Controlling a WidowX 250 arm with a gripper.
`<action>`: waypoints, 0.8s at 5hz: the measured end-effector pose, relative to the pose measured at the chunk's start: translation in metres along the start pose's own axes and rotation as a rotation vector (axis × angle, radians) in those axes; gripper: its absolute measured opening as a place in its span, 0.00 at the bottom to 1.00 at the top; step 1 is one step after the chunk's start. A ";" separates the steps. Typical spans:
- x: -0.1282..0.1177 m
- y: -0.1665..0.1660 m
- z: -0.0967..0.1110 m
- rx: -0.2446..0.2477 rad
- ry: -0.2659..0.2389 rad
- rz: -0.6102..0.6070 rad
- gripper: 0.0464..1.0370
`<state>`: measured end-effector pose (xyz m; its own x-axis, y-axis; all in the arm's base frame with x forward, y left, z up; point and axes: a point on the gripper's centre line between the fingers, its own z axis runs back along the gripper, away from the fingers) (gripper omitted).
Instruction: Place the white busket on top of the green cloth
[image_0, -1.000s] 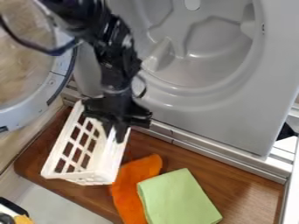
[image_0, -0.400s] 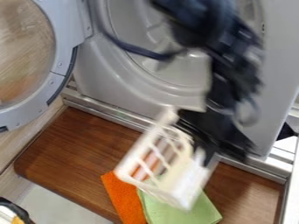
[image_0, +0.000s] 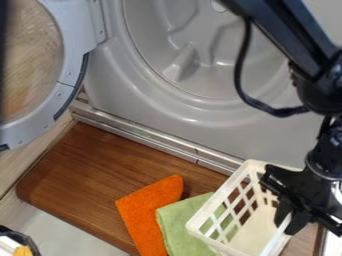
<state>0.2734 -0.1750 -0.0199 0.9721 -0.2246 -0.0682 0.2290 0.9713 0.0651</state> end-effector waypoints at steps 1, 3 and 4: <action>0.004 0.002 -0.004 -0.029 0.000 0.014 0.04; 0.002 0.000 -0.010 -0.037 0.023 0.037 0.27; 0.003 0.001 -0.011 -0.046 0.022 0.046 0.58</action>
<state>0.2765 -0.1735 -0.0309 0.9801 -0.1781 -0.0879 0.1808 0.9832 0.0232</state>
